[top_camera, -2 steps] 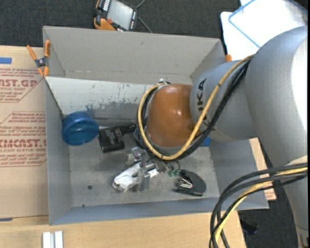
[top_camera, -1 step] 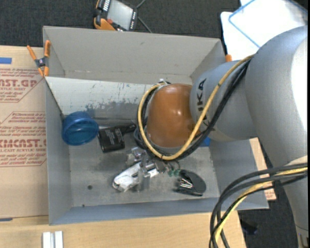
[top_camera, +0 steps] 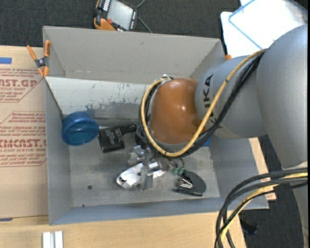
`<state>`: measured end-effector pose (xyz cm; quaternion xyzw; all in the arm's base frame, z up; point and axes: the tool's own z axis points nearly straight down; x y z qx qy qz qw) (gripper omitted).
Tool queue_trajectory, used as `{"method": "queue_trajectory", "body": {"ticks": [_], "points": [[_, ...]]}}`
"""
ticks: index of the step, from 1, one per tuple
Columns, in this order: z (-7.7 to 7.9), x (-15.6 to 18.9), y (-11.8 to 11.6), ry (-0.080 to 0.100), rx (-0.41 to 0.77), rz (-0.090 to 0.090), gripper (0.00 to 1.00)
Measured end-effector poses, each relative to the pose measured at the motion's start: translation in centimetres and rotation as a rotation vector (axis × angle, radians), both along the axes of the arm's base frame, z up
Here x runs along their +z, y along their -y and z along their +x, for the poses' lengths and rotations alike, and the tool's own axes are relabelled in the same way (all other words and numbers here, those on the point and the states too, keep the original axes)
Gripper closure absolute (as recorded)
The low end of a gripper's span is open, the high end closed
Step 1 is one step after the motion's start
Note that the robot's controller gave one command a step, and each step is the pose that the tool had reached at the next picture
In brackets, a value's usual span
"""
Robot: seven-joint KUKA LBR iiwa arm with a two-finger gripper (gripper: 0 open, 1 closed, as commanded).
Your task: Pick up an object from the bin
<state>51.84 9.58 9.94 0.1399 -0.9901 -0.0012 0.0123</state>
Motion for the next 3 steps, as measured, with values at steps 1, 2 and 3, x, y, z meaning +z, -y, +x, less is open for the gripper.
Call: {"method": "queue_trajectory", "body": {"ticks": [1, 2, 3], "points": [[0.3, 3.5, 0.0, 0.012, 0.000, 0.001, 1.00], [0.3, 6.3, -0.1, 0.010, 0.001, 0.001, 1.00], [0.3, 8.0, -0.1, 0.012, 0.000, 0.001, 1.00]]}}
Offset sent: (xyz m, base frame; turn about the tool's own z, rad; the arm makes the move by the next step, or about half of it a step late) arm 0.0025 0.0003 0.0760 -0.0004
